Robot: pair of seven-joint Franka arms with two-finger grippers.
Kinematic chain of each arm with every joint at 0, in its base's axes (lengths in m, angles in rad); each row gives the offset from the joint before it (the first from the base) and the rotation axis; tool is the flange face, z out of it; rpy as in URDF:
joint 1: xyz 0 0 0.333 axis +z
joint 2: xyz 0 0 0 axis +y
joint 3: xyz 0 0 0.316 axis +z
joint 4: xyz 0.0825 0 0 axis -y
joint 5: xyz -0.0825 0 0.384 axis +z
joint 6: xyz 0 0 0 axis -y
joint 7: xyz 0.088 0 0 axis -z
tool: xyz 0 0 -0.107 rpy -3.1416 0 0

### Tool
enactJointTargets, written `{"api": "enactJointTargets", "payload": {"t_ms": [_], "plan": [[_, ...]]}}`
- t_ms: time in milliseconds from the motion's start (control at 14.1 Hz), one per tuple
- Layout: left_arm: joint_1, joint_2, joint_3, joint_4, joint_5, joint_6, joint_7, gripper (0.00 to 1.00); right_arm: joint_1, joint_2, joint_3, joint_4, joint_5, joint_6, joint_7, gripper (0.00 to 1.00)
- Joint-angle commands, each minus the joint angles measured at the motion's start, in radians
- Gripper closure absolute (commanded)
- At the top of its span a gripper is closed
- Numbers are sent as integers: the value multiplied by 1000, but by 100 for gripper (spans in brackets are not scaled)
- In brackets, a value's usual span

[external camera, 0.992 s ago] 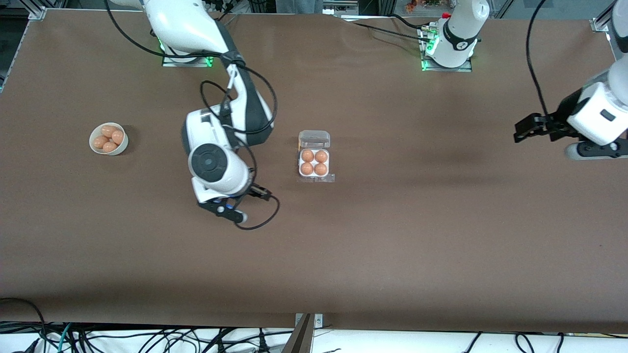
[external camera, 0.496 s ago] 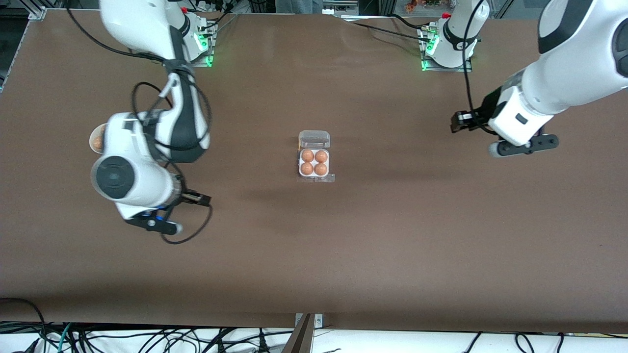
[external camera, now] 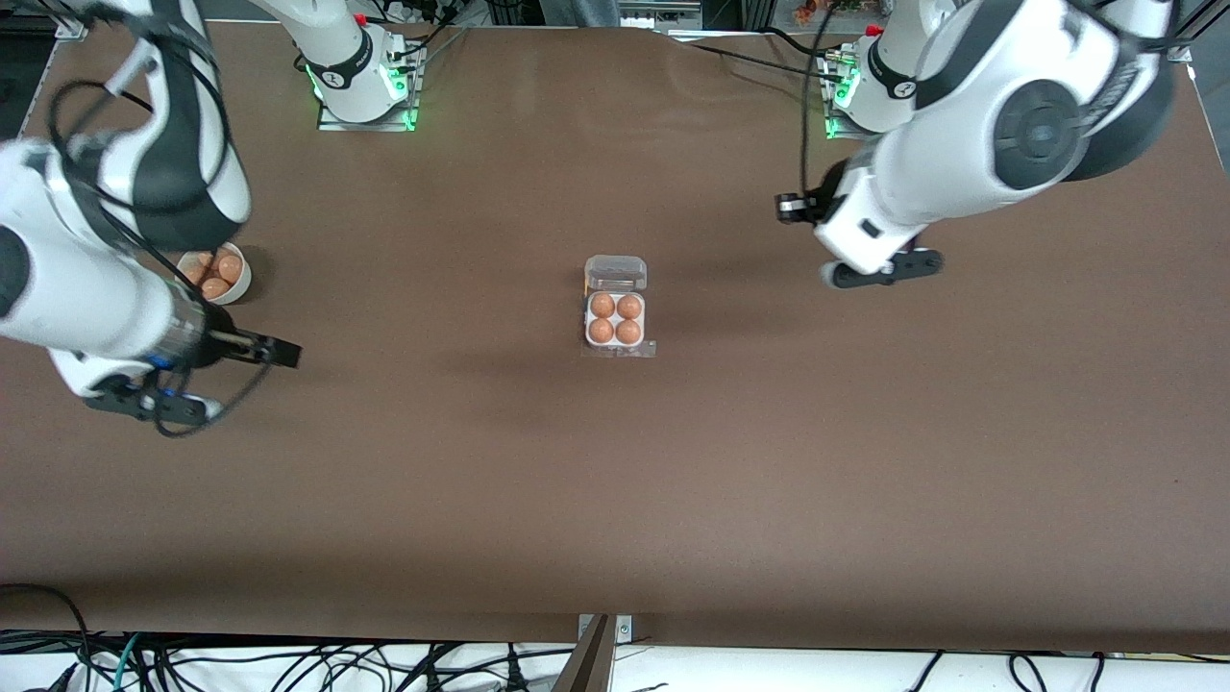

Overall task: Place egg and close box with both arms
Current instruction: 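Return the right gripper to rest while the left gripper reaches the carton lid, then fold the clear lid over the eggs with the left gripper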

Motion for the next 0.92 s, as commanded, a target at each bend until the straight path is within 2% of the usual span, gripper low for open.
{"api": "enactJointTargets", "payload": {"t_ms": [0,213,354,850], "plan": [[-91,66,8,34,-21,-6,-93,78,-84,-223,40,-207,-29,79,-23,0],[-163,160,8,115,-23,-1,-140,85,-129,-344,49,-267,-27,60,-28,0],[-205,212,8,153,-23,-1,-142,91,-164,-377,73,-264,-27,21,-28,0],[-341,367,8,159,-31,169,-229,93,-154,-365,75,-218,-27,-42,-45,0]]}}
